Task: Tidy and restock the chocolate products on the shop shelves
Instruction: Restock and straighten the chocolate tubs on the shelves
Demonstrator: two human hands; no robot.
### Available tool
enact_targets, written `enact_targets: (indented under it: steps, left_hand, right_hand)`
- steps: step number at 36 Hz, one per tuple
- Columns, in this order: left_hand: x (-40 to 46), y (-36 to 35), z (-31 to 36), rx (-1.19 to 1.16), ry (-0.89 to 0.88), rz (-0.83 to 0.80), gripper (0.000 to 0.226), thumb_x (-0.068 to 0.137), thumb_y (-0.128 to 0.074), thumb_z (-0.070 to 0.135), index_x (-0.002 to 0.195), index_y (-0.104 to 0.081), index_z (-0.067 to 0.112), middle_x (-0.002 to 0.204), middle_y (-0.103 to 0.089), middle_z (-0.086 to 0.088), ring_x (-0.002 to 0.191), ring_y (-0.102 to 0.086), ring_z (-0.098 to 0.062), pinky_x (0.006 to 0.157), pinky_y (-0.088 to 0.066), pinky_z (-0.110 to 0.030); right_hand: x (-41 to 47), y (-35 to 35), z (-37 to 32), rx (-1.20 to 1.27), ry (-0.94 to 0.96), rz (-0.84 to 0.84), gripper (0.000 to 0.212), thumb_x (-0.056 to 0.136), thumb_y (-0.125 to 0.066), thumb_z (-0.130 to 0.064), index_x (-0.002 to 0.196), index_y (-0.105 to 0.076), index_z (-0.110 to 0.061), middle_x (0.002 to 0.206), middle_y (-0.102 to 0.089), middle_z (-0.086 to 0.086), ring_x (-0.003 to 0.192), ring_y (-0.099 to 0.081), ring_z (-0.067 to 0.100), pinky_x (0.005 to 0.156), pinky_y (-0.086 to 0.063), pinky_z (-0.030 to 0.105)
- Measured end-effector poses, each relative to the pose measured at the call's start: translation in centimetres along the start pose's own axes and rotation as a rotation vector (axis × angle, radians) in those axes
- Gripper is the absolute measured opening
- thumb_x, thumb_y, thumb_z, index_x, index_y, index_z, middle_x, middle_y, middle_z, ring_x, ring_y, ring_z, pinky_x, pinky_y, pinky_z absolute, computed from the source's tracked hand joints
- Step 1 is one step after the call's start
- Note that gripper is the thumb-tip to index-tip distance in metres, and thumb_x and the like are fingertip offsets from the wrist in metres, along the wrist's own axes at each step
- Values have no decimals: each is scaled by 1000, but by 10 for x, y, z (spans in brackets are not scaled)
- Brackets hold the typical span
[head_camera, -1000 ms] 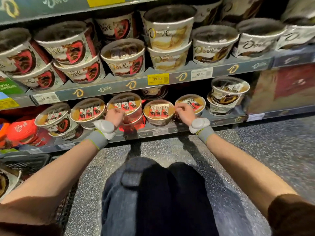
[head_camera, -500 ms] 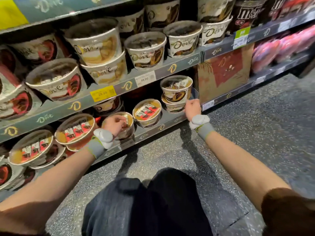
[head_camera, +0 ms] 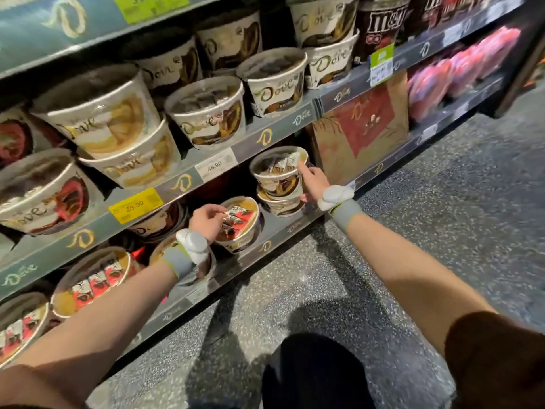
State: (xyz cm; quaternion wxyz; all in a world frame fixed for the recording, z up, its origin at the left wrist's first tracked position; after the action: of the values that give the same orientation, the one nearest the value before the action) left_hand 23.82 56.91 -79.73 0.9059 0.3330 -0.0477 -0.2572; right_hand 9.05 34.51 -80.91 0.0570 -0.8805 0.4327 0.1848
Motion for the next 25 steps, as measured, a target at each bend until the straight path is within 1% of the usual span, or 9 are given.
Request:
enact_targets:
  steps: [2,4,6,9,12,14,17,21,25]
  left_hand:
    - [1,2,-1,-10,0,8,15,86,-59,3,87,-68,15,97,-71,-13,91,-65,-28,87,-53,-44]
    - [-1,3,0,-30,10,10,15,86,-59,2,88,-67,14,95,-70,-14,92,-64,-29,90,-51,-44]
    - [-1,4,0,-35,17,-4,16,86,-57,2,89,-67,13,96,-70,-15,96,-65,-30,93,-50,-43]
    - [-1,10,-7,-24,31,8,15,85,-58,3,88,-68,14,96,-71,-15,95,-66,-32,91,-51,-44]
    - [-3,13,-12,-16,42,13,14,83,-61,3,86,-68,15,95,-71,-16,86,-65,-31,89,-52,-45]
    - [-5,16,-13,-16,46,16,14,83,-60,2,86,-68,14,95,-71,-18,79,-61,-24,85,-51,-41]
    - [-11,18,-11,-47,60,24,14,85,-59,1,90,-68,10,88,-68,-14,78,-59,-22,81,-51,-36]
    - [-18,18,-4,-100,57,-1,19,89,-59,4,105,-68,1,94,-68,-14,74,-58,-16,76,-47,-29]
    - [-31,13,9,-130,-7,-96,29,95,-53,9,122,-62,5,115,-66,-10,100,-61,-19,64,-44,-17]
  right_hand:
    - [4,-2,0,-13,-35,-6,66,97,-43,-46,147,-25,-8,142,-42,14,123,-50,37,80,-51,40]
    - [8,-6,0,22,-73,-31,72,96,-44,-49,150,-18,-11,149,-34,9,129,-43,36,82,-51,38]
    - [13,-8,1,75,-98,-34,74,93,-45,-53,151,-17,-16,152,-29,6,127,-43,34,73,-52,36]
    - [17,-13,3,87,-108,-13,70,94,-44,-50,150,-20,-16,149,-33,6,124,-45,35,58,-49,29]
    - [19,-12,5,102,-86,2,66,94,-44,-46,148,-24,-15,147,-35,7,124,-44,34,56,-48,28]
    - [16,-11,5,116,-58,-3,63,95,-44,-43,148,-25,-13,147,-35,6,125,-44,32,54,-49,28]
    - [11,-8,10,133,-22,3,59,95,-42,-38,145,-31,-11,147,-34,6,126,-43,31,51,-54,26]
    - [3,2,19,169,-8,-36,47,97,-34,-42,136,-43,-17,140,-45,10,118,-53,32,59,-59,27]
    - [-17,8,28,172,-77,-136,62,93,-33,-58,140,-40,-18,134,-51,18,105,-62,38,69,-60,37]
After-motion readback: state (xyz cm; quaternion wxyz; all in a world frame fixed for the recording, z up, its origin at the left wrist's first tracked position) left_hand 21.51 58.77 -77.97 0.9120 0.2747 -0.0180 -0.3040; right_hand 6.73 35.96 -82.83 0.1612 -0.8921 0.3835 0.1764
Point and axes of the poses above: each hand's wrist, its own x-axis towards the middle knuckle, its own y-axis out of the back of the hand, z = x × y, the point moved 3 cm from there along x, towards the middle knuckle
